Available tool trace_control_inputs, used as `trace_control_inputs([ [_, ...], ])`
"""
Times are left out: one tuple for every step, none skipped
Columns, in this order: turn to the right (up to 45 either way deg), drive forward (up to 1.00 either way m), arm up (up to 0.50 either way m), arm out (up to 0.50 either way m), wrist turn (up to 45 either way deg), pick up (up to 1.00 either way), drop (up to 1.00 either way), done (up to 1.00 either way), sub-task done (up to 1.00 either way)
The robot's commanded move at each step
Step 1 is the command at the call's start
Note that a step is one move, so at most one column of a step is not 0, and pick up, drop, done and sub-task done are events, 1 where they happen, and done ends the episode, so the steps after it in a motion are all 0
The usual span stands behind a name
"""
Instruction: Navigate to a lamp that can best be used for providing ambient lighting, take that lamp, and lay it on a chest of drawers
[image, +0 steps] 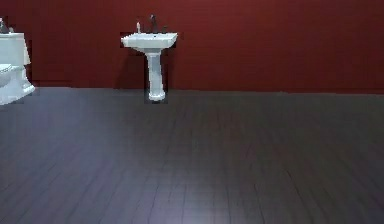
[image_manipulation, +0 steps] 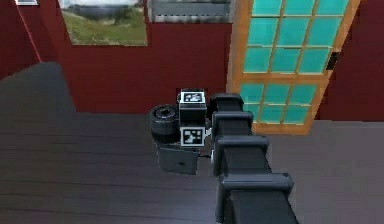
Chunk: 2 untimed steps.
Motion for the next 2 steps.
trace_control_inputs([
  [0.0, 0.25, 0.00, 0.00, 0.0, 0.00, 0.00, 0.00, 0.00],
  [45.0, 0.00, 0.00, 0.00, 0.0, 0.00, 0.00, 0.00, 0.00],
])
